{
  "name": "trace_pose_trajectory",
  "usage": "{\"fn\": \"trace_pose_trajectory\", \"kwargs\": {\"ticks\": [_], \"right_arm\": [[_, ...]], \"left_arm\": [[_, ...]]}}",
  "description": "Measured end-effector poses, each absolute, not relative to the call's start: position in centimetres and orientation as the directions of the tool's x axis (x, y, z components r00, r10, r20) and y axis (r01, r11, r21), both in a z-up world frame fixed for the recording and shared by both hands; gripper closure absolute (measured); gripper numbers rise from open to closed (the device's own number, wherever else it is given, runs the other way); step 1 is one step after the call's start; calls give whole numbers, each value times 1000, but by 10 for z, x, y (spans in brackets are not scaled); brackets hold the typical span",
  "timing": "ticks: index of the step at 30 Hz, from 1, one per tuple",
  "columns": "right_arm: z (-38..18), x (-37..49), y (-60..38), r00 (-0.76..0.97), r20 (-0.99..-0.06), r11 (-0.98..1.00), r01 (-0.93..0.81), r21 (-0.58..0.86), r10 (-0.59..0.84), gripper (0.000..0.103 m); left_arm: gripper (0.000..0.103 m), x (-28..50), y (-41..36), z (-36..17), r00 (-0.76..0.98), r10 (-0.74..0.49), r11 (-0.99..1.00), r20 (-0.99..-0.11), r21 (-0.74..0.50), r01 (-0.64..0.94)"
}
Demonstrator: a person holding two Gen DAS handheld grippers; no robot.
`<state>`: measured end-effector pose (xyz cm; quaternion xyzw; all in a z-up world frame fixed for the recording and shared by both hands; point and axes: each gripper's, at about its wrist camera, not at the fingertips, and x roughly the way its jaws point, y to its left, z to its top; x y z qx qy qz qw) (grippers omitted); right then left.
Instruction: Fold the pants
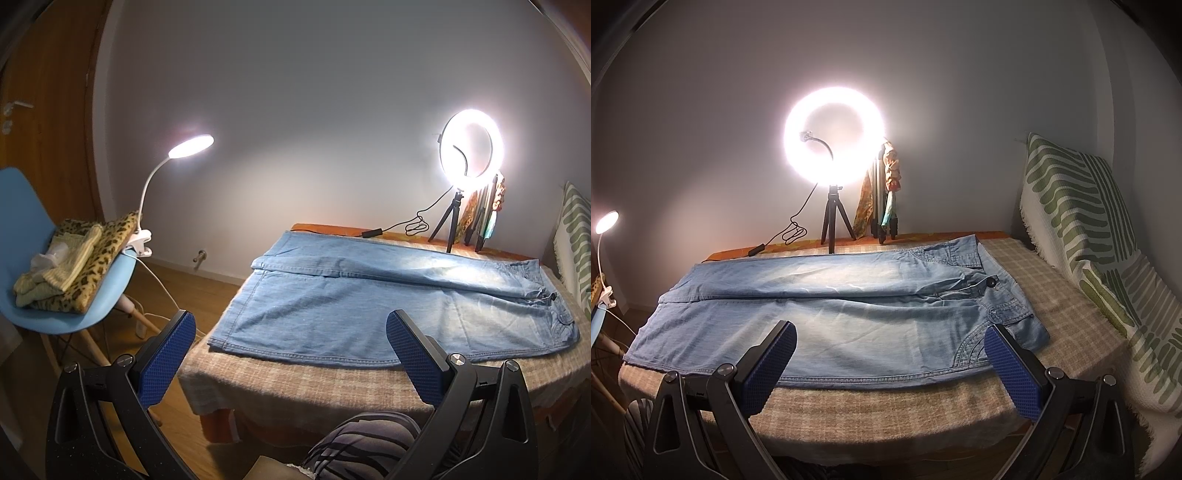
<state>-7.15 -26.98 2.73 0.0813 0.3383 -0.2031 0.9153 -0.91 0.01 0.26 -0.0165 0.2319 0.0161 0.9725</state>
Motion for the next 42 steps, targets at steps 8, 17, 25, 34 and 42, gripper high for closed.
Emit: {"fn": "trace_pose_trajectory", "kwargs": {"ticks": [8, 17, 25, 34, 42], "right_arm": [[26, -72, -271, 688, -654, 904, 427, 12, -316, 0], [22, -72, -274, 687, -655, 904, 427, 15, -314, 0], [21, -73, -274, 688, -655, 904, 426, 16, -313, 0], [20, -72, -274, 689, -655, 905, 425, 16, -311, 0], [20, -71, -274, 688, -655, 905, 425, 15, -313, 0]], "left_arm": [[0, -9, -1, 3, 892, 24, 999, -452, -24, -40], [0, -7, -4, 2, 890, 24, 999, -455, -22, -38], [0, -7, -3, 2, 889, 22, 999, -457, -22, -37], [0, -7, -2, 2, 889, 21, 999, -458, -19, -34], [0, -3, -4, 1, 887, 23, 999, -460, -10, -32]]}}
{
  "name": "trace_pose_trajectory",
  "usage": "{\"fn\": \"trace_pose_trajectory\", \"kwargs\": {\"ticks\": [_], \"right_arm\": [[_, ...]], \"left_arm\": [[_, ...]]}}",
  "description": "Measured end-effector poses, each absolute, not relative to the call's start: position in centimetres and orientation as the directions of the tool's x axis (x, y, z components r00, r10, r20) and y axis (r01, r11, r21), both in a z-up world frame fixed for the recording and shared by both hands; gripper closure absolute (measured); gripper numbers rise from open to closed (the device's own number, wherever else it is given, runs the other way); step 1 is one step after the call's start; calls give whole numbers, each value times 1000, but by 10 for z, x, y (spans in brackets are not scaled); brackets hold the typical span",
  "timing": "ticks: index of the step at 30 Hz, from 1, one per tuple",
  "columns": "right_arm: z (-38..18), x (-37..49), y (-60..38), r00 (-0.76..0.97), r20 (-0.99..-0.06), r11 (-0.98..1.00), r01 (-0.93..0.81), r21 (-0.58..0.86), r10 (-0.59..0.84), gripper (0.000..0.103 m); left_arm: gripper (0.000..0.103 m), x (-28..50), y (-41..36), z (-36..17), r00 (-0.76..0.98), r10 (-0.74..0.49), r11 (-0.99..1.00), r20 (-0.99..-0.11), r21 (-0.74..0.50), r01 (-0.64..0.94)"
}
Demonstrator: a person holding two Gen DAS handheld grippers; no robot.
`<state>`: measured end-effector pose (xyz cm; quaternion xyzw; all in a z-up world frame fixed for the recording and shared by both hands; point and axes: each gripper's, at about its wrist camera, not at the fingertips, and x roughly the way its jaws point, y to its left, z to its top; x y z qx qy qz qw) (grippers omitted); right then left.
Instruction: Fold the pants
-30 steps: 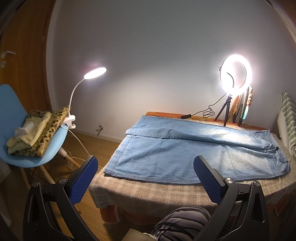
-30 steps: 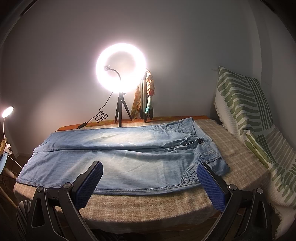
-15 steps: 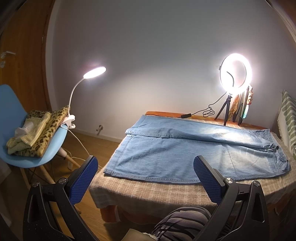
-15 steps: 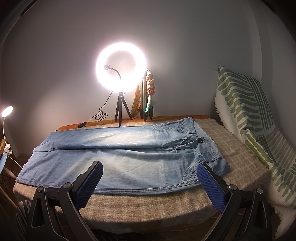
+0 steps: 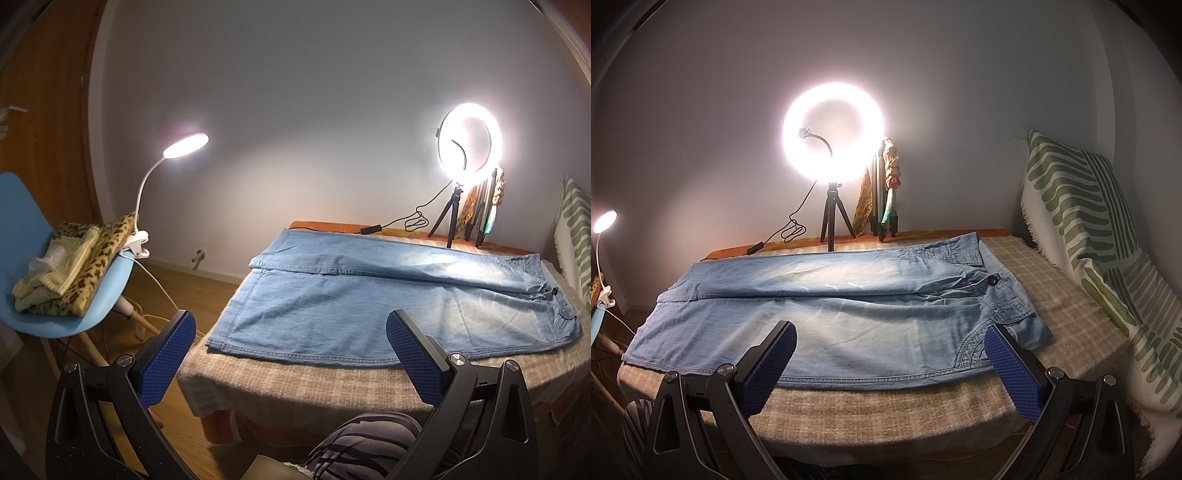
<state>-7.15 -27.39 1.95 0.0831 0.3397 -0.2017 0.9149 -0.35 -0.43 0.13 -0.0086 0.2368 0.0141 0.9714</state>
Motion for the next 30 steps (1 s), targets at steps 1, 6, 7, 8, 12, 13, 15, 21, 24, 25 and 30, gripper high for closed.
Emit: {"fn": "trace_pose_trajectory", "kwargs": {"ticks": [1, 6, 7, 8, 12, 13, 15, 21, 24, 25, 30], "right_arm": [[20, -71, -274, 688, -655, 905, 425, 15, -312, 0], [16, -68, -275, 686, -657, 905, 426, 14, -313, 0], [15, -66, -275, 685, -658, 905, 426, 14, -313, 0], [14, -64, -275, 684, -659, 904, 426, 12, -313, 0], [10, -56, -276, 682, -662, 907, 421, 10, -310, 0], [8, -54, -276, 684, -661, 908, 418, 9, -308, 0], [6, -49, -278, 692, -659, 914, 405, 16, -296, 0], [2, -22, -284, 718, -649, 935, 354, 29, -251, 0], [2, -3, -287, 733, -642, 949, 315, 27, -225, 0], [1, 7, -288, 741, -639, 955, 294, 27, -209, 0], [-10, 52, -294, 770, -628, 982, 183, 44, -115, 0]], "left_arm": [[0, -3, -4, 1, 887, 23, 999, -461, -10, -31], [0, 2, -6, -1, 884, 25, 1000, -466, -2, -30], [0, 2, -6, -1, 884, 26, 1000, -467, 0, -29], [0, 3, -6, -1, 884, 28, 1000, -468, 4, -29], [0, 10, -7, -1, 885, 41, 999, -464, 21, -35], [0, 12, -7, -1, 885, 47, 999, -463, 27, -38], [0, 19, -7, -2, 883, 52, 999, -466, 38, -39], [0, 45, -3, -9, 873, 17, 999, -487, 47, 6], [0, 61, -1, -12, 871, -5, 998, -491, 50, 34], [0, 66, -1, -13, 869, -13, 998, -494, 50, 43], [0, 99, 0, -18, 856, -48, 996, -514, 41, 80]]}}
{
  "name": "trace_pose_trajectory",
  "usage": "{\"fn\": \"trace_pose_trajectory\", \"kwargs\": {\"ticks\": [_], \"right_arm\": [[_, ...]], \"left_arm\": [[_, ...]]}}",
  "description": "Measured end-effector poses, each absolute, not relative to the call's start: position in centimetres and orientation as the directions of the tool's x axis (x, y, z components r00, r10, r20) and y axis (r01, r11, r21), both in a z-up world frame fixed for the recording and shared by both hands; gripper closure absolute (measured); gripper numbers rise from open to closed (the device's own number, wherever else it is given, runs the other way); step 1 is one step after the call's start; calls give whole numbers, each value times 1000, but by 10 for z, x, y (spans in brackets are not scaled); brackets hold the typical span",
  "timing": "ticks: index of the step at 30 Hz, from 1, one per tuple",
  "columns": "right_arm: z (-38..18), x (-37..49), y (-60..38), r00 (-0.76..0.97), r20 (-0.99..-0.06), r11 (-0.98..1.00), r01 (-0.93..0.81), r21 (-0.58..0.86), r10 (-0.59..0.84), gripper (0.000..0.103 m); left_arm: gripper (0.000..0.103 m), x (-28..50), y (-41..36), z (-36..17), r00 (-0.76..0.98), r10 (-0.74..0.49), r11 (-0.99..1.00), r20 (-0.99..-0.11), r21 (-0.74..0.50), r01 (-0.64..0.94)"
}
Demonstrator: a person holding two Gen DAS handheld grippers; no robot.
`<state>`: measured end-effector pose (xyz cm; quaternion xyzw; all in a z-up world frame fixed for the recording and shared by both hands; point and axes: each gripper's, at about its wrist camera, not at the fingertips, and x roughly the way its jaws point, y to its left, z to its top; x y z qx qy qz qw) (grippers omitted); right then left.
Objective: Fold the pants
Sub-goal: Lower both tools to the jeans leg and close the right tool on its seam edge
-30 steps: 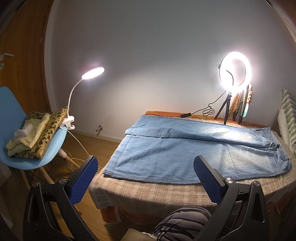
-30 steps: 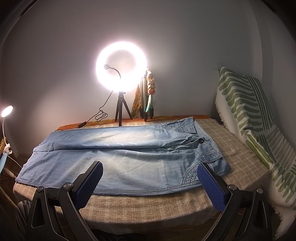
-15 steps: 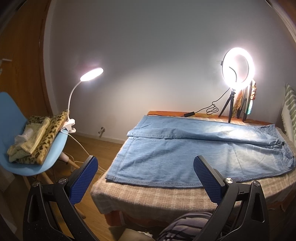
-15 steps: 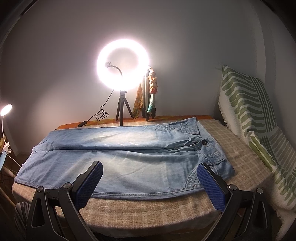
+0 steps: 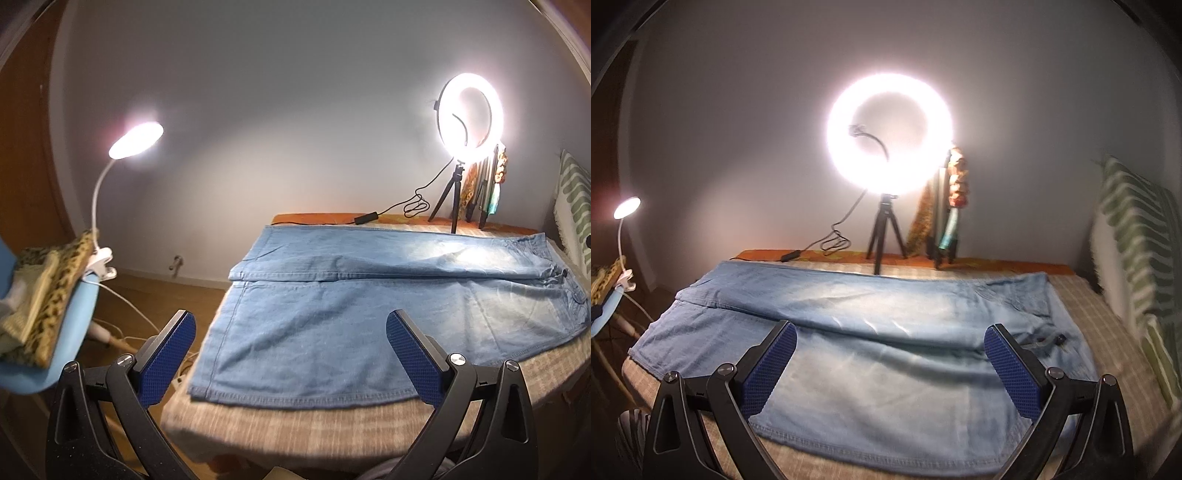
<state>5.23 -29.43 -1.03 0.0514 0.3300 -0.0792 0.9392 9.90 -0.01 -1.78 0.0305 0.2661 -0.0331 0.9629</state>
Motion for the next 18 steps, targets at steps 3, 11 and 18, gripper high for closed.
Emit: {"fn": "trace_pose_trajectory", "kwargs": {"ticks": [3, 11, 18], "right_arm": [[-24, 90, -299, 753, -655, 992, 116, 44, -59, 0], [-63, 178, -321, 713, -698, 995, 3, 103, 70, 0], [-110, 262, -315, 622, -772, 988, -149, 46, 130, 14]], "left_arm": [[0, 122, 1, -20, 846, -63, 995, -529, 37, 96], [1, 190, -11, -25, 817, -115, 985, -565, 42, 168], [6, 261, -36, -45, 748, -198, 971, -633, -21, 240]]}}
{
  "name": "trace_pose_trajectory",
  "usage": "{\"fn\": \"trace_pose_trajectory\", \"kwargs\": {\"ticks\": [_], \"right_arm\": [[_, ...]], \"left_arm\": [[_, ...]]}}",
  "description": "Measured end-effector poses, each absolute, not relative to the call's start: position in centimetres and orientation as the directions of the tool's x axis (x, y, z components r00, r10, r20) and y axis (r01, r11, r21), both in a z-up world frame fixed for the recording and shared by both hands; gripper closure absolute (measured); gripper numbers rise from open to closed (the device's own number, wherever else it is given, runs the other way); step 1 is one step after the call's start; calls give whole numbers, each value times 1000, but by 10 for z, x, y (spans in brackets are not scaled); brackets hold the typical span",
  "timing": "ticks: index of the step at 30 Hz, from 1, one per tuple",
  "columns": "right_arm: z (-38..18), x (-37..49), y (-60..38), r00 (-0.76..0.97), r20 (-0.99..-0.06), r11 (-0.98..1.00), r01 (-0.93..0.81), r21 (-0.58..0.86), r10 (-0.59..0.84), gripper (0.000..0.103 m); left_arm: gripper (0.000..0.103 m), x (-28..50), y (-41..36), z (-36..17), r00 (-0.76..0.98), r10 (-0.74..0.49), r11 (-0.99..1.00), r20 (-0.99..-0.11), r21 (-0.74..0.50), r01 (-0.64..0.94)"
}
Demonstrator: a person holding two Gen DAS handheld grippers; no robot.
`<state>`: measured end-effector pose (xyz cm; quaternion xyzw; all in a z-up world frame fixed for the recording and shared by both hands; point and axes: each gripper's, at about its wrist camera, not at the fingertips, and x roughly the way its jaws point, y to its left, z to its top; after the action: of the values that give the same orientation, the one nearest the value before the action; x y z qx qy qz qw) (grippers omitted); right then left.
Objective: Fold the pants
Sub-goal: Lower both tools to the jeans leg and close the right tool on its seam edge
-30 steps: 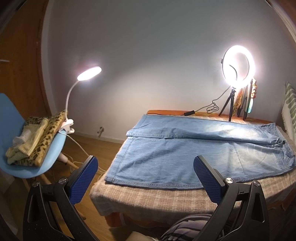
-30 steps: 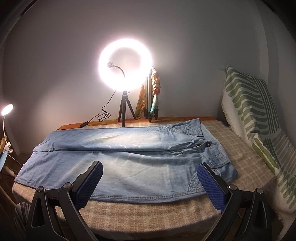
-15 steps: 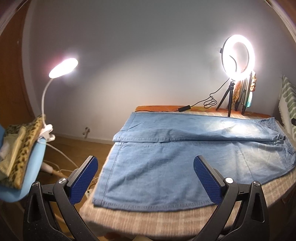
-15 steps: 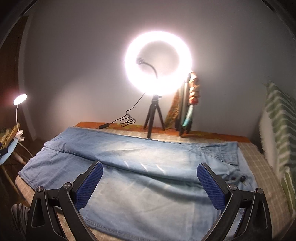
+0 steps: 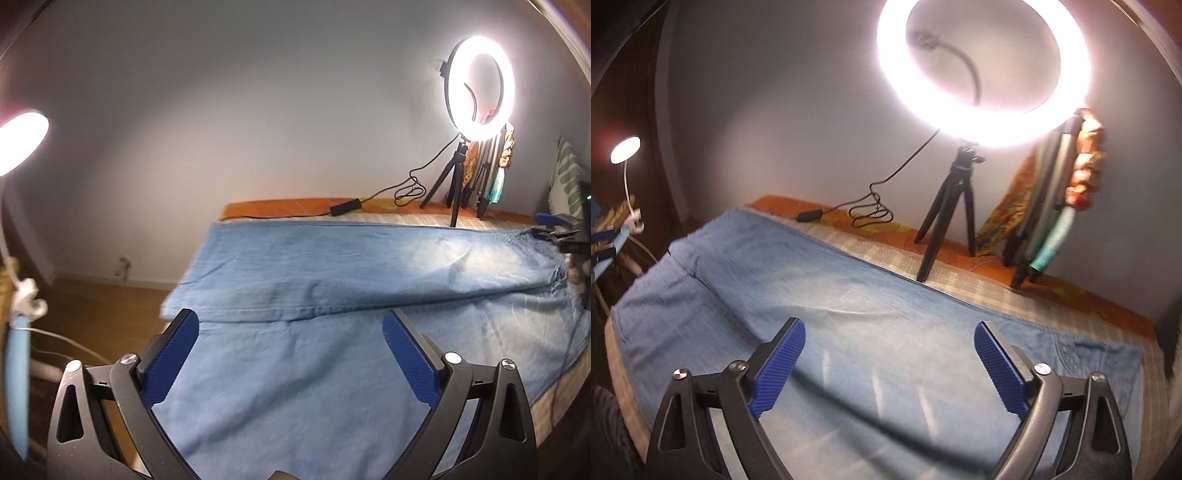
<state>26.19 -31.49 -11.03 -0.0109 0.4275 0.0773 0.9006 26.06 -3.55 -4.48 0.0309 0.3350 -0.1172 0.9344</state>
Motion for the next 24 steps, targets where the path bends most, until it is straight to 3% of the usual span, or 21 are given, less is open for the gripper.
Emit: {"fn": "trace_pose_trajectory", "kwargs": {"ticks": [7, 13, 19, 24], "right_arm": [[-163, 342, -306, 517, -829, 966, -238, 100, 213, 34], [-202, 395, -273, 430, -855, 926, -353, 135, 289, 44], [-237, 439, -252, 364, -883, 901, -413, 133, 297, 44], [-255, 451, -243, 331, -903, 886, -453, 102, 273, 37]], "left_arm": [[17, 316, -49, -71, 707, -208, 968, -676, -37, 249], [23, 355, -50, -98, 659, -225, 966, -718, -75, 249], [25, 379, -48, -122, 631, -221, 968, -744, -87, 237], [25, 390, -41, -137, 610, -235, 967, -757, -120, 224]]}}
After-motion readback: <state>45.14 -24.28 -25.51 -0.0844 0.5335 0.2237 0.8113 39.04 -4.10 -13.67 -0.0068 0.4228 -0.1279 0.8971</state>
